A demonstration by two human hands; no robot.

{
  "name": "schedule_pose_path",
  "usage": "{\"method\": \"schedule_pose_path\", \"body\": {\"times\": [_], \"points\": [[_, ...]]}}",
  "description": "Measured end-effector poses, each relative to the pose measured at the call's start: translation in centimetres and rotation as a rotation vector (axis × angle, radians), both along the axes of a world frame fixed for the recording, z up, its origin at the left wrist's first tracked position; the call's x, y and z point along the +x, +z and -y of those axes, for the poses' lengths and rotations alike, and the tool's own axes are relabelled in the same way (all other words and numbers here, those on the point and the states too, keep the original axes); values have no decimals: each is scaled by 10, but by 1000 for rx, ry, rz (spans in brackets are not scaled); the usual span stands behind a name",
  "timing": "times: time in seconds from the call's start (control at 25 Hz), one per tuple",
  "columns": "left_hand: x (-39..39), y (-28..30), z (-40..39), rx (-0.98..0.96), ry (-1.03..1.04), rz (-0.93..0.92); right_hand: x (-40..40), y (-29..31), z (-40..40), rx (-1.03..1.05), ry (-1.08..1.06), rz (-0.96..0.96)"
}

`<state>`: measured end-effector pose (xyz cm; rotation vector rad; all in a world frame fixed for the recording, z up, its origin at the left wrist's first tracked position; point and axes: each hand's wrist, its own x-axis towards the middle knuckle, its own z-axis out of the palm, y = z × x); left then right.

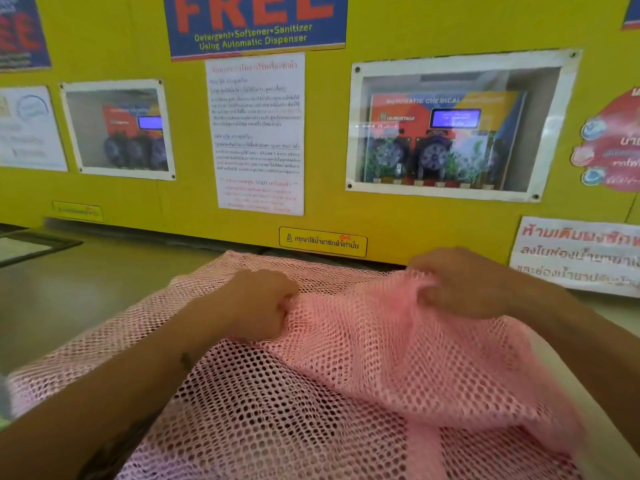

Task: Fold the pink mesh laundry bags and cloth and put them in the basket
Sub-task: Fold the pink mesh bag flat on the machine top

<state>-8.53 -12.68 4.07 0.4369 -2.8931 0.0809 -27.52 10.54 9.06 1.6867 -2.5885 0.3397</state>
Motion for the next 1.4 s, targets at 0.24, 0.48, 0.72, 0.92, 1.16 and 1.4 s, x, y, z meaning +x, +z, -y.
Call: {"method": "schedule_pose_path", "body": {"times": [0.24, 0.48, 0.72, 0.92, 1.16, 1.4], "points": [[34, 60, 8, -9, 163, -395, 0, 29, -31, -163, 95, 139], [63, 96, -18, 359, 6, -61, -6, 33, -28, -502, 6, 147], [44, 48, -25, 269, 128, 386, 36, 4, -21, 427, 25, 207], [38, 60, 2, 47, 89, -317, 5, 8, 9, -200, -55, -152], [57, 118, 3, 36, 366, -534, -3, 34, 42, -513, -135, 53], [71, 103, -79, 911, -480, 332, -3, 34, 45, -444, -159, 537]]}}
